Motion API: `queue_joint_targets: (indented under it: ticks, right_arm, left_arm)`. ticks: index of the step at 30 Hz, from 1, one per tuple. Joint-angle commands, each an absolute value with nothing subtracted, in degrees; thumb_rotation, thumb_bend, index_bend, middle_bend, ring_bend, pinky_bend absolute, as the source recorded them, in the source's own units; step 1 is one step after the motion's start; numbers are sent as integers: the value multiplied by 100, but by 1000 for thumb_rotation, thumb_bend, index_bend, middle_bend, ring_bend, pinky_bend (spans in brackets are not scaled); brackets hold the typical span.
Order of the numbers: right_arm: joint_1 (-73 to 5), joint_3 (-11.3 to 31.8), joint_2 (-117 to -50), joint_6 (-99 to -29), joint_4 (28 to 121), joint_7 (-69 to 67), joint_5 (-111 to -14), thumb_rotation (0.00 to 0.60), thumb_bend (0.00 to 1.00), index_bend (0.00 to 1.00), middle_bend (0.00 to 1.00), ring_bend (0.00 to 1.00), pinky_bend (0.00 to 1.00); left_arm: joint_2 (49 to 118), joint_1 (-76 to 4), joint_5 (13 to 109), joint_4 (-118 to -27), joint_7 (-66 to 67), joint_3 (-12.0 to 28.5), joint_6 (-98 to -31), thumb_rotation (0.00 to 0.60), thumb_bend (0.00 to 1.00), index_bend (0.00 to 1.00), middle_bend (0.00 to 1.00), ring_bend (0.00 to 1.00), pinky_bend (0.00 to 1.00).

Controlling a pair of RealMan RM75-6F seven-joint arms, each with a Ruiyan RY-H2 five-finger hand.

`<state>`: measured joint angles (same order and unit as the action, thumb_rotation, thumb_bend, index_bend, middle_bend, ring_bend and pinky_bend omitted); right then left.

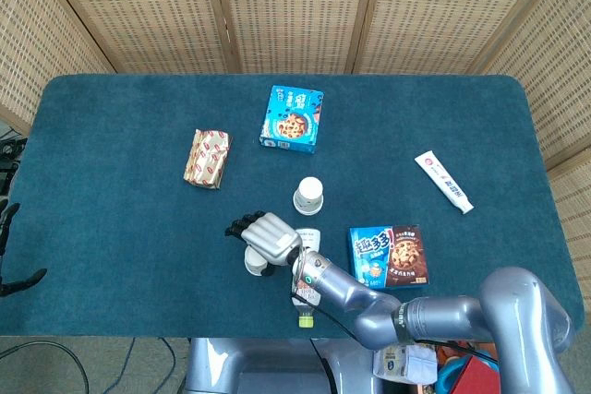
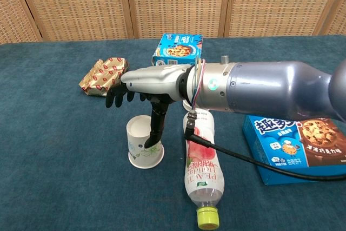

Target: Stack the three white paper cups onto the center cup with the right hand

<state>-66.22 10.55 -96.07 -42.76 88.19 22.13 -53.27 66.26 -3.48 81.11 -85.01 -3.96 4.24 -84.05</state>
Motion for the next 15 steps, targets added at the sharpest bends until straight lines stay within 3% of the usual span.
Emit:
queue_joint_targets:
  ticks: [1,7,15]
  right_arm:
    - [-6649,1008,-9683,-4283,8731,2284,-5279,600,119,256,347,286,281]
    - [-6626,973,-9812,-4342,8555,2296,-5246,600,192,377,477,418,308]
    - [-6561,980,-9856,-4433,8519,2271,-5306,600,308,453,531,457,312]
  left_arm:
    - [6623,-347,8106,-8500,-407,426,-8404,600,110,0,0,0,0]
    - [6617,-355,8100,-8498,-419,424,-8383,600,110,0,0,0,0]
    - [6612,-354,8092,-8501,-434,429,-8387,600,110,0,0,0,0]
